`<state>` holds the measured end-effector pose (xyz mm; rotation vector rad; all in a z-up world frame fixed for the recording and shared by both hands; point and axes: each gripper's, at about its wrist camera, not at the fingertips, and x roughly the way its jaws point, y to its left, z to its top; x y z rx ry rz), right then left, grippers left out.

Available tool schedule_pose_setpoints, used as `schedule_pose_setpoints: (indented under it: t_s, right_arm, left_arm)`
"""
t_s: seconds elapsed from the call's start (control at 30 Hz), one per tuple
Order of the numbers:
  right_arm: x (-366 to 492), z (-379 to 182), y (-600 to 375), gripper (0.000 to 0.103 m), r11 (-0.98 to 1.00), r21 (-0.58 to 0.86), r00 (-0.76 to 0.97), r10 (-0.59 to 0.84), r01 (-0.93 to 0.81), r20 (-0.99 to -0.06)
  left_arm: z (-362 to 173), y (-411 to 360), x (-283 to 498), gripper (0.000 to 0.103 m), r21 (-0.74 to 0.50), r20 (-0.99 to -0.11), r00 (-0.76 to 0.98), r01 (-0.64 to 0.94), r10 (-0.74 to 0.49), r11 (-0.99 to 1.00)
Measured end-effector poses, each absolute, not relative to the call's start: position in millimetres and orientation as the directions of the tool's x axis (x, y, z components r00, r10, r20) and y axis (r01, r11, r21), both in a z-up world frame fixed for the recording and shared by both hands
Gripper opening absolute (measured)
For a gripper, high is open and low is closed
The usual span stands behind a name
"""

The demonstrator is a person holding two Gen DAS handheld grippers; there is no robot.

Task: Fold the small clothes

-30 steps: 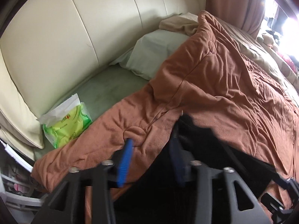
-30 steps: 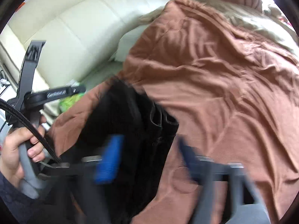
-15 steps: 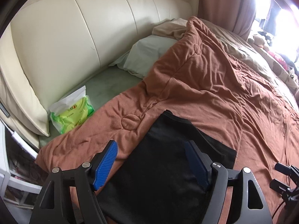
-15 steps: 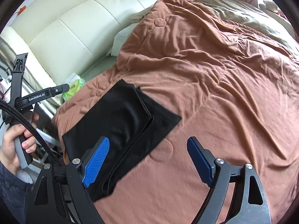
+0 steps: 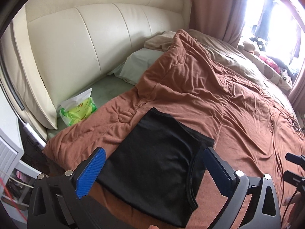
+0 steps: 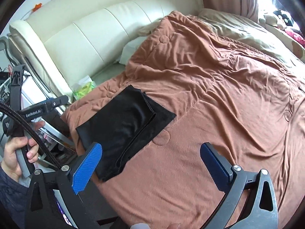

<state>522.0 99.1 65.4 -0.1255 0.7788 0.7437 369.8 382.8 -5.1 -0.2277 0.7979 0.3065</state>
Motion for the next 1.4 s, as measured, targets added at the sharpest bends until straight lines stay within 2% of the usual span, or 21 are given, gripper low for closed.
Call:
schedule_pose_setpoints:
  t_s: [0.23, 0.4, 0.57, 0.9, 1.03, 1.4]
  right_arm:
    - [475.2, 87.1, 58.7, 0.103, 0.747, 0.173, 0.478, 0.567, -0.642, -0.671]
    - [436.4, 101.7, 32.1, 0.103, 0.787, 0.073, 0.566, 0.501, -0.613, -0.654]
    - [392.6, 109.6, 7.8, 0.103, 0.774, 0.027, 0.592, 0.506, -0.633, -0.627]
    - [317.5, 114.8, -62.4, 0.103, 0.776, 0.046, 0.612, 0.532, -0.629, -0.585]
    - [290.3, 108.9, -87.1, 0.103, 0.783, 0.009, 0.646, 0.519, -0.621, -0.559]
    - [230.9, 81.2, -152.4, 0.103, 0.821, 0.02, 0.71, 0.505, -0.57, -0.49]
  left_arm:
    - [8.8, 359.8, 331.3, 0.103, -0.117, -0.707, 0.688, -0.339, 0.161, 0.933]
    - [14.5, 331.4, 304.4, 0.103, -0.127, -0.698, 0.704, -0.303, 0.132, 0.945]
    - [21.1, 299.7, 273.7, 0.103, -0.133, -0.673, 0.732, -0.261, 0.106, 0.956]
    - [27.9, 240.9, 215.9, 0.103, -0.118, -0.629, 0.774, -0.184, 0.07, 0.976]
    - [26.5, 222.3, 192.5, 0.103, -0.126, -0.607, 0.793, -0.155, 0.048, 0.98]
    - [16.4, 170.8, 143.2, 0.103, -0.09, -0.556, 0.831, -0.08, 0.017, 0.993]
